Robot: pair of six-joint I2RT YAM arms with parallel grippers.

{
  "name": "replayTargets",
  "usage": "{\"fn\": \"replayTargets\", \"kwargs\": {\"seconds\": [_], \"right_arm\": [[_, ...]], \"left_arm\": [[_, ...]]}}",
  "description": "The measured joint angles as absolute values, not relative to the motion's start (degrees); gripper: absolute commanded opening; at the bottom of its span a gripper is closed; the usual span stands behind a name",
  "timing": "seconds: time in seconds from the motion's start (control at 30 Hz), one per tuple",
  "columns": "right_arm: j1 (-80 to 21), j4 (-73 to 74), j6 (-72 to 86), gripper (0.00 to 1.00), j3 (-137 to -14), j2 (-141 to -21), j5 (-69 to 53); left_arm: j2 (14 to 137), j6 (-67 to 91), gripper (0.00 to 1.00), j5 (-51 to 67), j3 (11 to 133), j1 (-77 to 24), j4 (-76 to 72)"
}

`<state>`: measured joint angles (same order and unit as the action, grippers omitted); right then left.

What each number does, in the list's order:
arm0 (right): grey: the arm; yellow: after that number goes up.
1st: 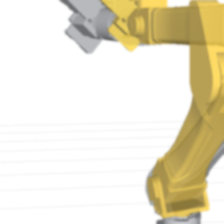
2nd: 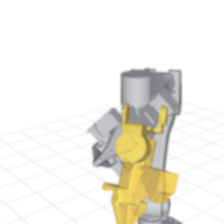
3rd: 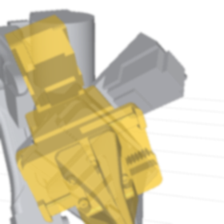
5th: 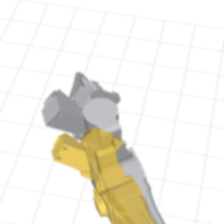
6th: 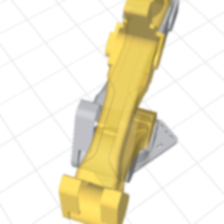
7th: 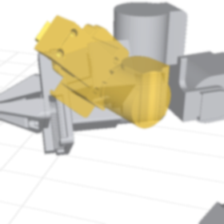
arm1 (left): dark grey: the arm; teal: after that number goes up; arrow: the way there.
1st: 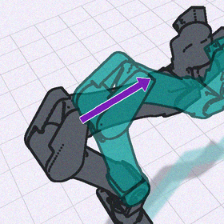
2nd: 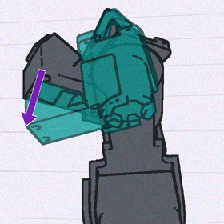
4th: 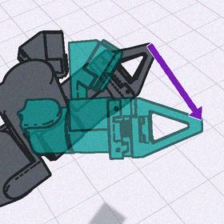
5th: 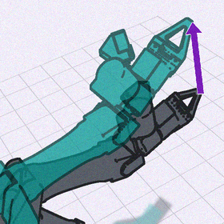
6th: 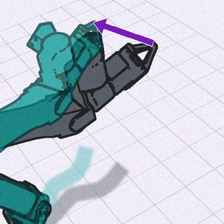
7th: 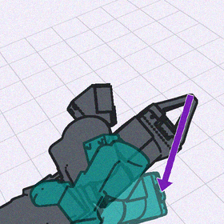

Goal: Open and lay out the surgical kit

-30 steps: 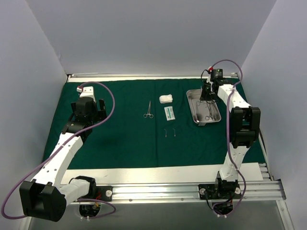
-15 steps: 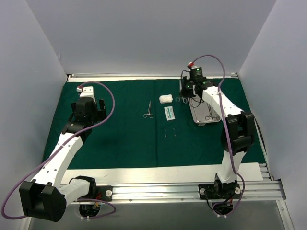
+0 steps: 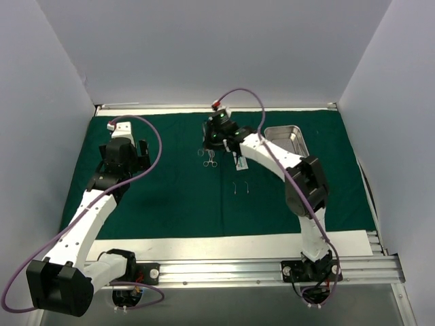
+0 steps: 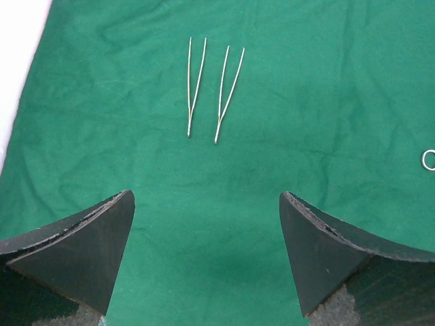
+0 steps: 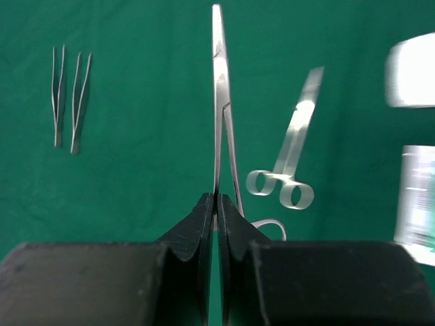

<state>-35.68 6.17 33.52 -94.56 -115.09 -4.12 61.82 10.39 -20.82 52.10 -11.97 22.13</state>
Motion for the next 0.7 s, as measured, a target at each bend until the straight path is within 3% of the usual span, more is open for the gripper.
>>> {"fn": "replayTargets", "kwargs": {"seconds": [0.27, 0.7], "right_arm": [[-42.3, 5.3, 37.3, 0.00, -101.1, -125.7, -0.6], [-43.2, 4.4, 39.6, 0.00, -104.5, -132.2, 4.8]], "left_arm": [[61.5, 10.5, 0.97, -20.8, 52.1, -12.0, 22.1], [61.2, 10.9, 0.97, -20.8, 52.1, -12.4, 22.2]]}}
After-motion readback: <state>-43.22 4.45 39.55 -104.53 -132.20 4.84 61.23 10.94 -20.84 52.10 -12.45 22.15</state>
